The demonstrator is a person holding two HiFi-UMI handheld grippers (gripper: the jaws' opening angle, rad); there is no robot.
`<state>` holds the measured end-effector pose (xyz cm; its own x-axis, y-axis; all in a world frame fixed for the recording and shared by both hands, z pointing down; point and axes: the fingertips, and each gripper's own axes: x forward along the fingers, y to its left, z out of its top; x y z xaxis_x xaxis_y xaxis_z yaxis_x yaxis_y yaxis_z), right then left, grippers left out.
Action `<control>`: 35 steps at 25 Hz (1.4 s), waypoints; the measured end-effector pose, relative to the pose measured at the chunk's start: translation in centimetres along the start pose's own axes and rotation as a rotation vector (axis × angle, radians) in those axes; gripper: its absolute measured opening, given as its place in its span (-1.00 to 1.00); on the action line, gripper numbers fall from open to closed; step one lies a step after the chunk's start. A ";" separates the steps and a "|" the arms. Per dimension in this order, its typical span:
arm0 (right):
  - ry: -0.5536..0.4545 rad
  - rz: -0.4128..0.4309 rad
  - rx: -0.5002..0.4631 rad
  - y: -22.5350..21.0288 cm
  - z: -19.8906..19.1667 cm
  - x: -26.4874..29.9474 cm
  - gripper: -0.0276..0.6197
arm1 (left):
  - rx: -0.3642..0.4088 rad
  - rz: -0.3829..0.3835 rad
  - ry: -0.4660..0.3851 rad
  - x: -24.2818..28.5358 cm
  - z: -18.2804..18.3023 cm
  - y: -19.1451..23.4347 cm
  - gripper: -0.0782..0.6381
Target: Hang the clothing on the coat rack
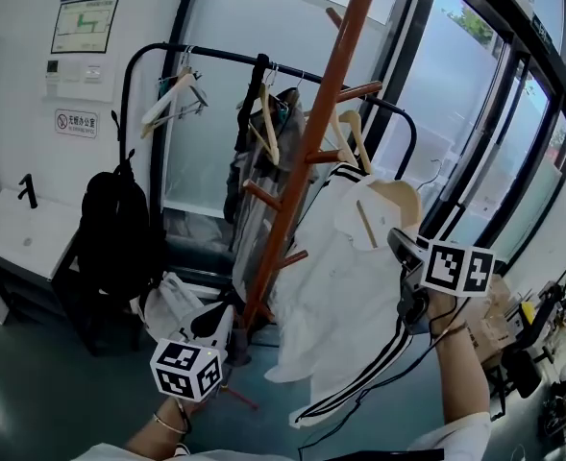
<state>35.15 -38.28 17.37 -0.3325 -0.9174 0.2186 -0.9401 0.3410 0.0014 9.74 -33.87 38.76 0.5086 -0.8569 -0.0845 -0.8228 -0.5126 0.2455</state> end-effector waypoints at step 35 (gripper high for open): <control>0.054 -0.004 -0.285 4.4 9.3 3.7 -0.75 | -0.031 0.097 -0.049 -2.9 1.0 5.4 -0.76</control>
<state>29.06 -42.10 9.12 -0.3170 -0.9093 0.2697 -0.8797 0.3881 0.2746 3.57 -34.21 39.40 0.4130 -0.9046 -0.1054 -0.8590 -0.4254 0.2849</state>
